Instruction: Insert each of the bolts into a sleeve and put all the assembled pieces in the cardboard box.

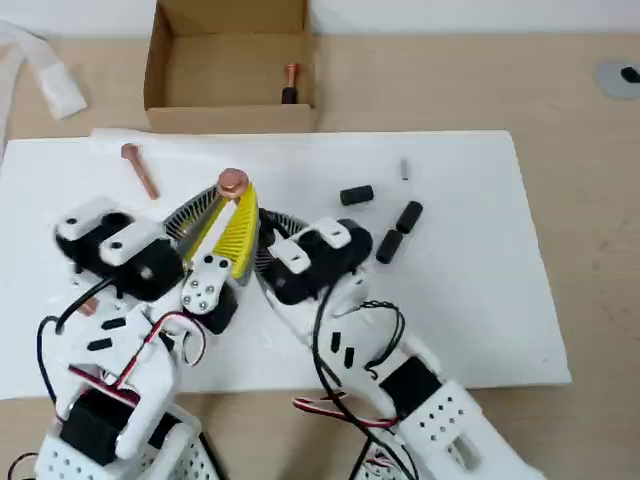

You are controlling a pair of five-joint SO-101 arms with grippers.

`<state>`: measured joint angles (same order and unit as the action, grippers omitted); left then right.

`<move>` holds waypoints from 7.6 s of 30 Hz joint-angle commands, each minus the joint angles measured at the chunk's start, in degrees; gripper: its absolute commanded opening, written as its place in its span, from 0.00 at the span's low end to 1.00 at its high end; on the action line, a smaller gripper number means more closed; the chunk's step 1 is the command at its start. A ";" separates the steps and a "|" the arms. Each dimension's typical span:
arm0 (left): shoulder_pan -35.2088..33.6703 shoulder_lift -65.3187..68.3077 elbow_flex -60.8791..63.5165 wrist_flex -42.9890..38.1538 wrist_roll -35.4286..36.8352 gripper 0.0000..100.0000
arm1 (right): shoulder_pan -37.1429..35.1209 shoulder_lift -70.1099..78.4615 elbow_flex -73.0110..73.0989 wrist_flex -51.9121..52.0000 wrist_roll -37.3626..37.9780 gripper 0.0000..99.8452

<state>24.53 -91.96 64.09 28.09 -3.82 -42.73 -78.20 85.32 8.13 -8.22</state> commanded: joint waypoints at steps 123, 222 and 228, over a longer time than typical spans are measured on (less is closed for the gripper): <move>-6.33 7.96 -10.46 21.54 19.96 0.21 | -1.10 -3.65 0.48 -1.49 -0.44 0.01; -43.87 102.29 -69.89 34.11 12.40 0.14 | 20.09 140.26 -180.79 66.99 -5.89 0.25; -40.70 108.97 -74.02 34.20 12.48 0.13 | 20.09 140.35 -180.79 66.99 -5.89 0.25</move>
<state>-18.20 16.35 -5.36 61.93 8.40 -22.68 67.82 -92.44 74.86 -13.49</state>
